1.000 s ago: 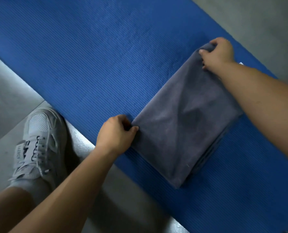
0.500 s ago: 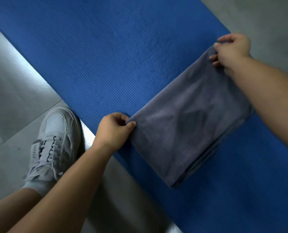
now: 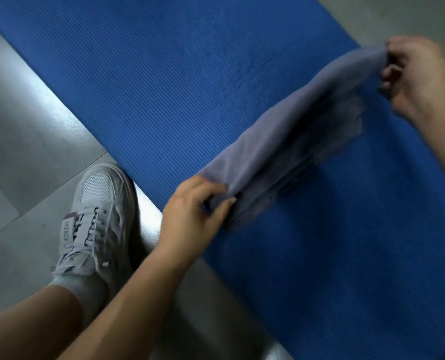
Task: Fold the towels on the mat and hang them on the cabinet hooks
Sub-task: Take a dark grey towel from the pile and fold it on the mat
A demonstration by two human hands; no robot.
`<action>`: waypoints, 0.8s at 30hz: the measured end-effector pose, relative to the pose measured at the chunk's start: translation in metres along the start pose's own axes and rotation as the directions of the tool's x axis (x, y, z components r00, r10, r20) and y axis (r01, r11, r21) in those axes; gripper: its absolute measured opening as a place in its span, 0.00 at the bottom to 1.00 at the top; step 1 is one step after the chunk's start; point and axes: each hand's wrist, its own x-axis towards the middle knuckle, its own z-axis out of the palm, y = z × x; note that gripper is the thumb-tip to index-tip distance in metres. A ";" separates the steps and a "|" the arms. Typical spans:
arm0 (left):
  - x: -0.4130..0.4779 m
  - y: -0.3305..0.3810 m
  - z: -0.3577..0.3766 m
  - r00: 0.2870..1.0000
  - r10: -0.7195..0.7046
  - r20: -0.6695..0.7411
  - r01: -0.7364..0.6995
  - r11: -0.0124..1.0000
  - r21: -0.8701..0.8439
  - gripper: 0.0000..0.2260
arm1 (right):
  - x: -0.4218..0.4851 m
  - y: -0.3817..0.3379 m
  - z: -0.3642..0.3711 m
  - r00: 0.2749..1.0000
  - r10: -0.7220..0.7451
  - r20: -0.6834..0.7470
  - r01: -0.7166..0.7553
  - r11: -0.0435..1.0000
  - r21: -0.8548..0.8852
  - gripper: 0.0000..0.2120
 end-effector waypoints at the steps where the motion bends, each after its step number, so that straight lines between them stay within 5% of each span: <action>1: -0.006 -0.004 0.007 0.999 -0.002 0.044 0.000 0.999 0.044 0.06 | -0.005 0.011 -0.010 1.000 0.018 0.009 -0.017 0.999 -0.041 0.04; 8: -0.024 -0.001 0.029 0.988 0.050 0.145 -0.084 0.968 0.237 0.06 | -0.005 0.064 -0.033 0.989 0.097 -0.112 -0.119 0.970 -0.211 0.10; 15: -0.034 0.006 0.033 0.973 -0.039 0.226 -0.044 0.936 0.350 0.12 | 0.003 0.076 -0.027 0.987 -0.044 -0.155 -0.024 0.912 -0.409 0.13; 18: -0.018 0.016 0.029 0.993 -0.027 0.112 -0.015 0.935 0.354 0.15 | -0.002 0.076 -0.027 0.985 -0.104 -0.139 -0.004 0.788 -0.616 0.18; 20: 0.003 0.016 0.026 0.999 -0.048 0.019 0.037 0.927 0.373 0.14 | -0.004 0.071 -0.025 0.961 -0.268 -0.075 0.122 0.648 -0.751 0.25; 24: 0.037 0.009 0.022 0.938 -0.306 0.161 0.222 0.891 0.395 0.22 | -0.010 0.062 0.007 0.816 -0.453 0.358 0.528 0.335 -0.780 0.28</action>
